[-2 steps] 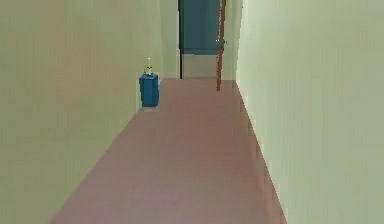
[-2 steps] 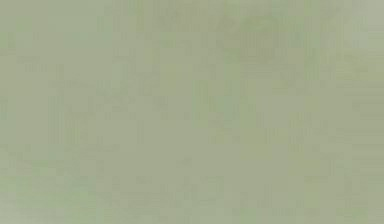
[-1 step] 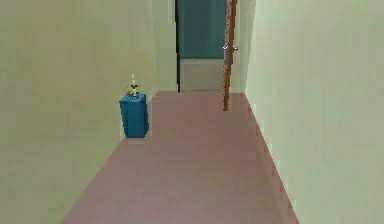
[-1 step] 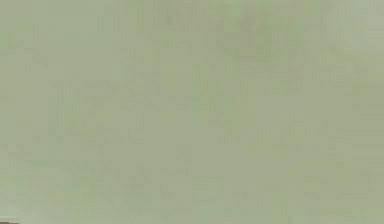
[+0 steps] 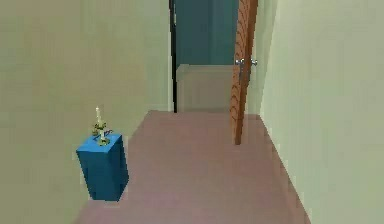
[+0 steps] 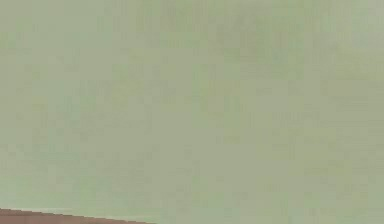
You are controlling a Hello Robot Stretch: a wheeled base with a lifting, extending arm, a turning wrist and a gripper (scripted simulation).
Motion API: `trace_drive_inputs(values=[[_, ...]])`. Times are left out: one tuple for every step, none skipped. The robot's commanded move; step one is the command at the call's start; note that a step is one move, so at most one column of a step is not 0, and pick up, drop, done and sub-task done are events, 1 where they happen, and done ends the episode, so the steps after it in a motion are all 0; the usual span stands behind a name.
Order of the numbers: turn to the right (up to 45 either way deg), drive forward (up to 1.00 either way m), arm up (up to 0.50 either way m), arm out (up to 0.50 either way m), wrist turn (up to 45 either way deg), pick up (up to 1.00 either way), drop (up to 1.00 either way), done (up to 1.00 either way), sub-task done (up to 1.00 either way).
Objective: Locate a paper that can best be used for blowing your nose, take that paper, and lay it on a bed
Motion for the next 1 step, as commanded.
trace_drive_inputs(values=[[0.0, 1.0, 0.0, 0.0, 0.0, 0.0, 0.0, 0.0, 0.0]])
